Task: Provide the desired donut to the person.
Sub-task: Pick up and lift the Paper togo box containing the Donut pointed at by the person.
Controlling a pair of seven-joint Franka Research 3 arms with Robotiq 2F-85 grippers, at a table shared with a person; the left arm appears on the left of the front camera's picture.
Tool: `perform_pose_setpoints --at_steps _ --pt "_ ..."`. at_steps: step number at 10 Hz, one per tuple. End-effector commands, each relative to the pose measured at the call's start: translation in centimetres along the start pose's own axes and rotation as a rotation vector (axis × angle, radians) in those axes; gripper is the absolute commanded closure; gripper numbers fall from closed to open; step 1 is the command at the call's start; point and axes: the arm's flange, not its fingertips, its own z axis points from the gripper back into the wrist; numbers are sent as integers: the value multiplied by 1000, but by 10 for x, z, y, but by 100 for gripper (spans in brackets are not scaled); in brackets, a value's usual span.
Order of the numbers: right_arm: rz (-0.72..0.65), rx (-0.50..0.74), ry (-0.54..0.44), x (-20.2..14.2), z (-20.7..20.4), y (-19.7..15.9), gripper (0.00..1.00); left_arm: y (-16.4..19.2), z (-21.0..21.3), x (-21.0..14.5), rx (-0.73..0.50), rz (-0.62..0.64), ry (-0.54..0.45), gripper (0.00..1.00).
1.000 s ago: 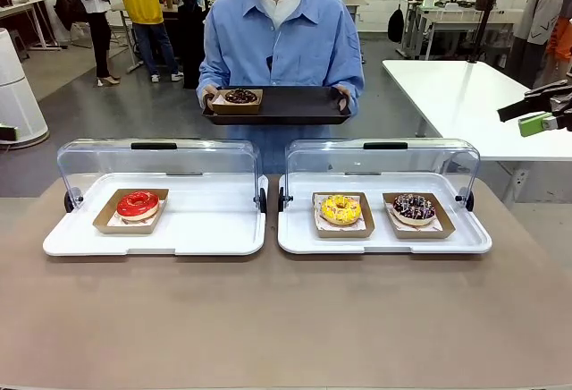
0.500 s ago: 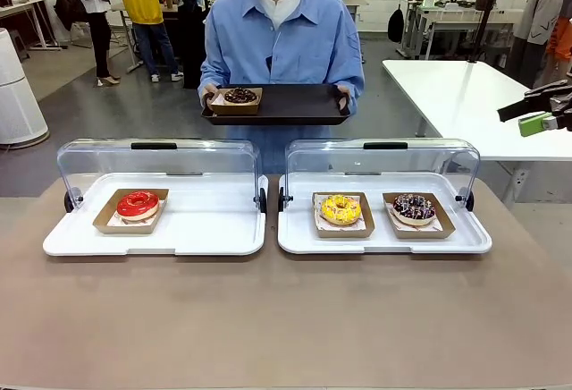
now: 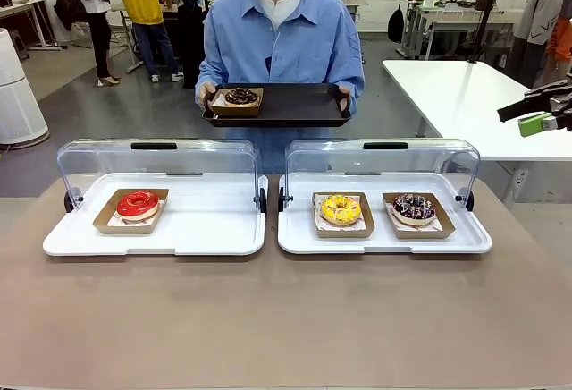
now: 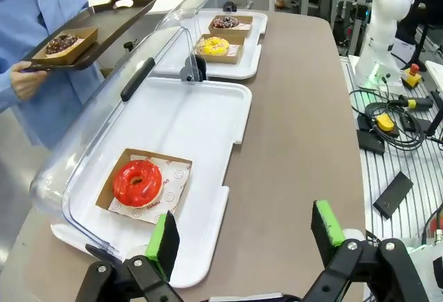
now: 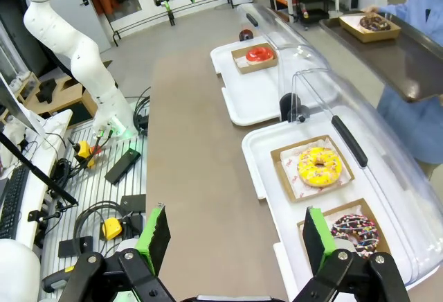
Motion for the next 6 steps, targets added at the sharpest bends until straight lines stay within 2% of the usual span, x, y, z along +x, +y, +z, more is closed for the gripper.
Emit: perform_pose_setpoints --at_steps 1,6 --pt "7 6 -12 1 -1 0 0 1 1 -2 10 -13 -26 0" --pt "7 6 -12 1 -1 0 0 1 1 -2 10 -13 -26 0"
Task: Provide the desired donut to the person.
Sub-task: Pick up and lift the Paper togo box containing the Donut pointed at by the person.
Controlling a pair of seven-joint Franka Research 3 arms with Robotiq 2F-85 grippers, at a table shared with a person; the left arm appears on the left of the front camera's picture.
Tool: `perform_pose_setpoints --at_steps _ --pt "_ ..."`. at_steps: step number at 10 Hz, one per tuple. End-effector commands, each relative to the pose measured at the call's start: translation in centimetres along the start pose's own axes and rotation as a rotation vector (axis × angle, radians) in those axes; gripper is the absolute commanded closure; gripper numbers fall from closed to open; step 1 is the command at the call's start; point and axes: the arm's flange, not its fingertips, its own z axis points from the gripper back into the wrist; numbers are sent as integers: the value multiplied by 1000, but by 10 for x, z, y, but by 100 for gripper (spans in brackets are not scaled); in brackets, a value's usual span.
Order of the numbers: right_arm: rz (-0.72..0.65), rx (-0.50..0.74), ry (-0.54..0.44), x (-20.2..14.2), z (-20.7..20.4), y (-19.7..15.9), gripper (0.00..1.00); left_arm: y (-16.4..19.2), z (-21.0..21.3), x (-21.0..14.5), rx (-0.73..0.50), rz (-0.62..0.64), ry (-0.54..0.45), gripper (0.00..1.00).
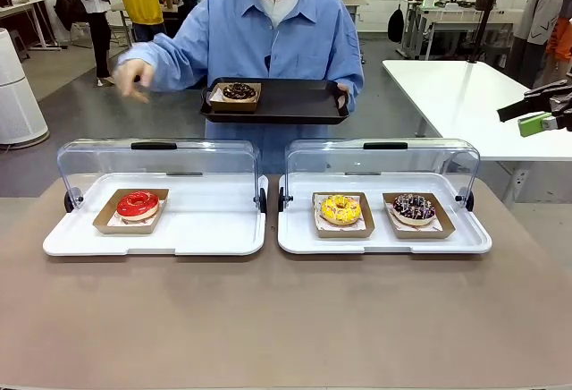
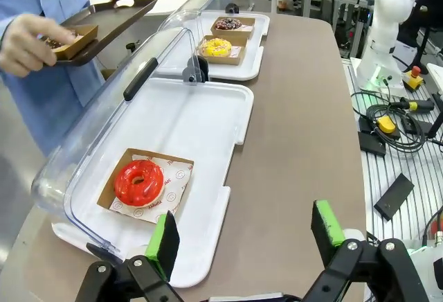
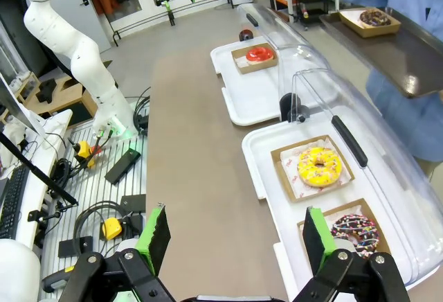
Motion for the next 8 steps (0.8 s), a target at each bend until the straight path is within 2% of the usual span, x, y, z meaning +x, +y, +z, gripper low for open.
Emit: perform_pose_setpoints --at_steps 1,8 --pt "7 6 -12 1 -1 0 0 1 0 0 4 -17 -19 0" --pt "7 6 -12 1 -1 0 0 1 0 0 4 -17 -19 0"
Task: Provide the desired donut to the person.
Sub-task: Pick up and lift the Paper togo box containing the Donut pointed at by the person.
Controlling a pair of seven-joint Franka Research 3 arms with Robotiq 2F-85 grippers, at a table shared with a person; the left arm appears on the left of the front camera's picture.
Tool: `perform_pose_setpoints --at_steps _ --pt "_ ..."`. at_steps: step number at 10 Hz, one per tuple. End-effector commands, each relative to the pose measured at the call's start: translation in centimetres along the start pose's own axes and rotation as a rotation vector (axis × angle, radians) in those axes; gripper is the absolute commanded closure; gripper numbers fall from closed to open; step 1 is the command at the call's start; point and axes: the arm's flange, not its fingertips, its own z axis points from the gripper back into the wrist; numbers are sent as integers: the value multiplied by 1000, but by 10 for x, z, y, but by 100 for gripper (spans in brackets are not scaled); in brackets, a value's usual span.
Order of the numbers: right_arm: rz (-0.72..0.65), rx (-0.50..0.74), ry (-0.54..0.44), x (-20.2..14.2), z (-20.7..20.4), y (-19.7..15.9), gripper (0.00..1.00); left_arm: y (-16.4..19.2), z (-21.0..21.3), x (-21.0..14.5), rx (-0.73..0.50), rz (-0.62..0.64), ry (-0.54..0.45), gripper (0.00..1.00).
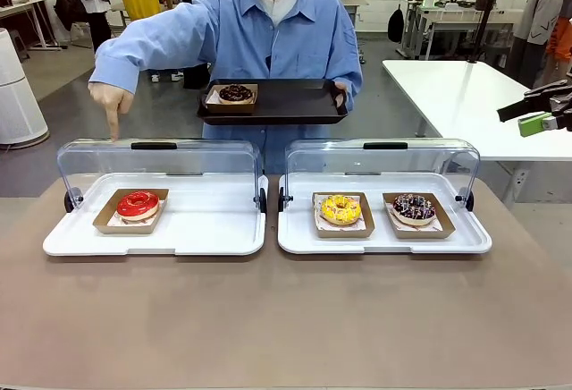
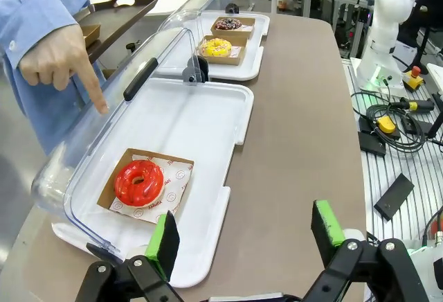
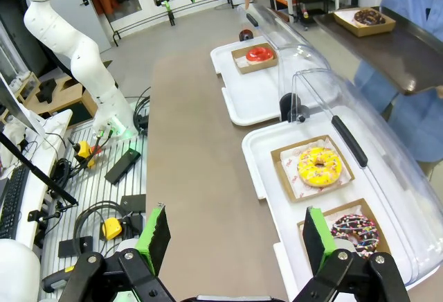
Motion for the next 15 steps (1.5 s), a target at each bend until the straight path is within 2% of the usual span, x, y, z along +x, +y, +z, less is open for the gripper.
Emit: perform_pose_setpoints --at_steps 1,10,13,15 --pt "7 6 -12 1 -1 0 0 1 0 0 4 -17 -19 0" --pt "7 6 -12 1 -1 0 0 1 0 0 4 -17 -19 0" --pt "7 6 -12 1 -1 0 0 11 0 3 10 7 34 0" --pt "7 6 -12 1 -1 0 0 11 -9 19 5 -56 101 0"
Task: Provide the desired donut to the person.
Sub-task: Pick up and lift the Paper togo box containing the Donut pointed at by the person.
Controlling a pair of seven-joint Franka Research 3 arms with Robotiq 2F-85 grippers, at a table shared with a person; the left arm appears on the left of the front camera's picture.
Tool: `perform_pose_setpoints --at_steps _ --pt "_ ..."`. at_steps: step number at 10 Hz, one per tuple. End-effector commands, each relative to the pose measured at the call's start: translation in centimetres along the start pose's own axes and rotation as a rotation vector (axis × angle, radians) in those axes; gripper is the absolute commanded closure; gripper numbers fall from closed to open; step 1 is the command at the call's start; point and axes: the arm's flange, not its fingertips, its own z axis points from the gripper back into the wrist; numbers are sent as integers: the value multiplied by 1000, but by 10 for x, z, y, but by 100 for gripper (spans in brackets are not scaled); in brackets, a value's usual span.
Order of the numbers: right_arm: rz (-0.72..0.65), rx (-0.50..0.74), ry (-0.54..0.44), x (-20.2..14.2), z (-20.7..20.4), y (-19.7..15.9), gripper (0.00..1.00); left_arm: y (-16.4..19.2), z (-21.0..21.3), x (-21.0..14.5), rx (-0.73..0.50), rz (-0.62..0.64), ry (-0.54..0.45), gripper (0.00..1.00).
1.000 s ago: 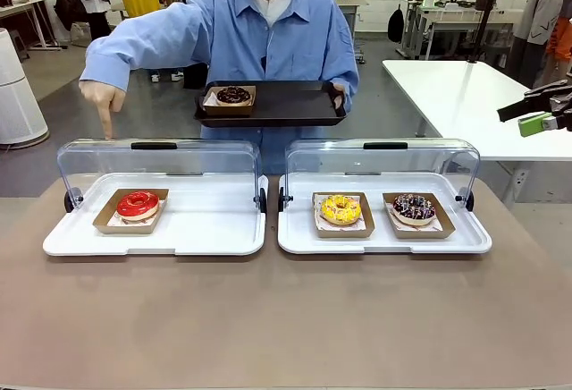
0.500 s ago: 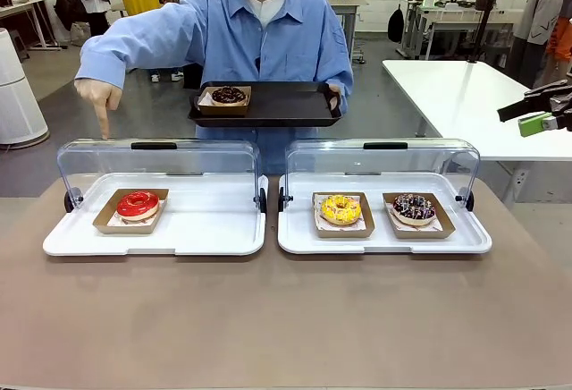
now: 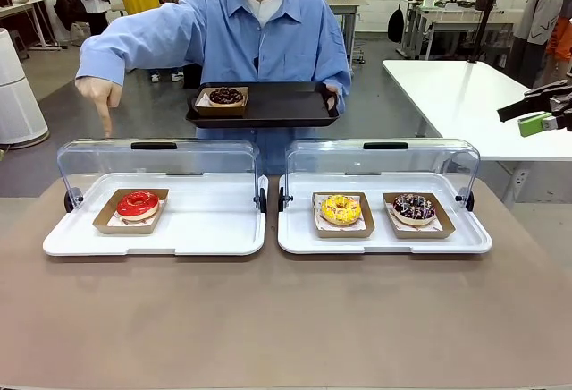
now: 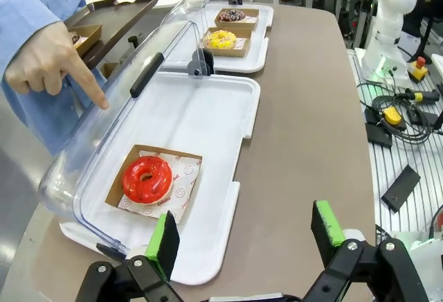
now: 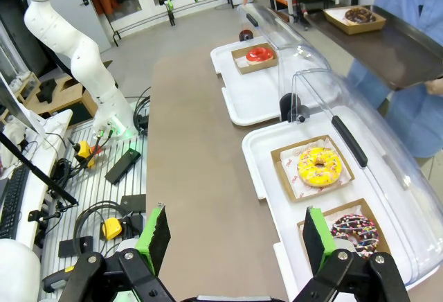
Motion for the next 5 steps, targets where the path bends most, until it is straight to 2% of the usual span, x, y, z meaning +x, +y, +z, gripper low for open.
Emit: perform_pose_setpoints --at_steps 1,2,5 --pt "7 6 -12 1 -1 0 0 -1 -12 23 -33 -73 111 0" --pt "7 6 -12 1 -1 0 0 -3 -25 40 -57 -155 196 0" --pt "7 6 -12 1 -1 0 0 -12 -67 60 -72 -306 397 0"
